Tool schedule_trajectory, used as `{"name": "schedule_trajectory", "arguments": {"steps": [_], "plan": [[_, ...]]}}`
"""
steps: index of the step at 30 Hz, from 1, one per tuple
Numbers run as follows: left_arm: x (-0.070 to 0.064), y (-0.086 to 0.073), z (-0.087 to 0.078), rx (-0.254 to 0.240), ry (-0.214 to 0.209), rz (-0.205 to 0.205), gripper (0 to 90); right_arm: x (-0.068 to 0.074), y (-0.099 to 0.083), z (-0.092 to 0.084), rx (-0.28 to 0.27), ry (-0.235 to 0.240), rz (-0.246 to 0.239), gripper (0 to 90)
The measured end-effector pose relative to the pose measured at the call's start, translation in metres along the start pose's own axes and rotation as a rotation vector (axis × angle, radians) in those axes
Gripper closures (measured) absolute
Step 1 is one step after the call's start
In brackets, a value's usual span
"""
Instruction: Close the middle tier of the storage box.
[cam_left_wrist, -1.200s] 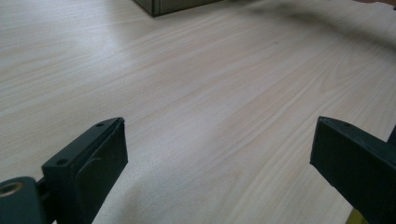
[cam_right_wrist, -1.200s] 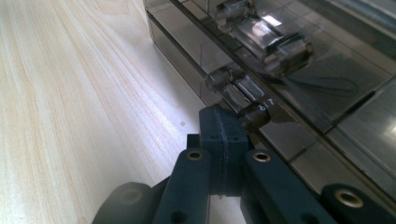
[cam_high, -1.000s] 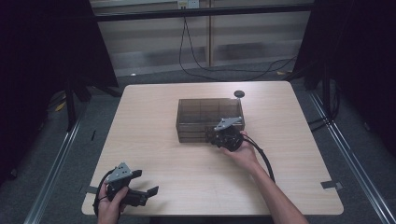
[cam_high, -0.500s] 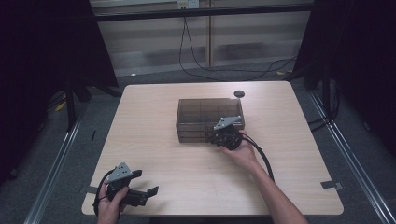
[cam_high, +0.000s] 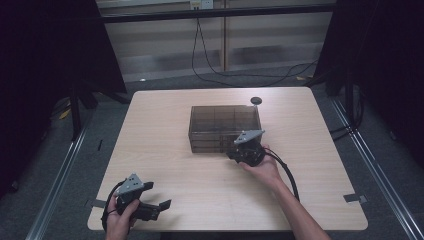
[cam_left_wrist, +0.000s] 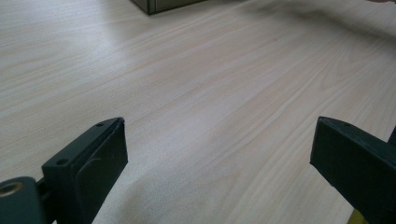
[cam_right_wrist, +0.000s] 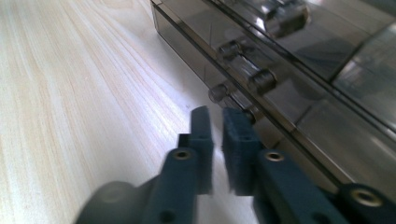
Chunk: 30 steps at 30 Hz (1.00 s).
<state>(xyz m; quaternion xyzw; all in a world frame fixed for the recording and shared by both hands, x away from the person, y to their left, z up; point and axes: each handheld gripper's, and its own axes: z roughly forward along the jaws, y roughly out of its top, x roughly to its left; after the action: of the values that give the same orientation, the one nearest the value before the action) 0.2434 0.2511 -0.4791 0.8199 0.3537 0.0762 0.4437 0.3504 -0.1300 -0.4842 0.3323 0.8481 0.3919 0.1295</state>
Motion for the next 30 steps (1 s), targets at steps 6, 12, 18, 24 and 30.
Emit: {"name": "schedule_trajectory", "arguments": {"steps": [6,12,18,24,30], "plan": [[0.001,0.0,0.0,-0.002,0.003,-0.003,4.0,0.003,-0.003,-0.007,-0.013,0.006,0.002,73.8],[0.0,0.0,0.001,-0.006,0.016,-0.006,4.3,0.008,-0.012,-0.019,-0.024,-0.002,0.02,71.4],[0.0,0.0,0.001,-0.005,0.021,-0.005,4.3,0.011,-0.018,-0.032,-0.034,0.0,0.025,66.4],[0.0,0.0,0.001,-0.007,0.021,-0.009,4.3,0.013,-0.026,-0.046,-0.048,-0.014,0.034,61.6],[0.0,0.001,0.002,-0.007,0.02,-0.003,4.3,0.015,-0.036,-0.058,-0.05,-0.028,0.043,58.3]]}}
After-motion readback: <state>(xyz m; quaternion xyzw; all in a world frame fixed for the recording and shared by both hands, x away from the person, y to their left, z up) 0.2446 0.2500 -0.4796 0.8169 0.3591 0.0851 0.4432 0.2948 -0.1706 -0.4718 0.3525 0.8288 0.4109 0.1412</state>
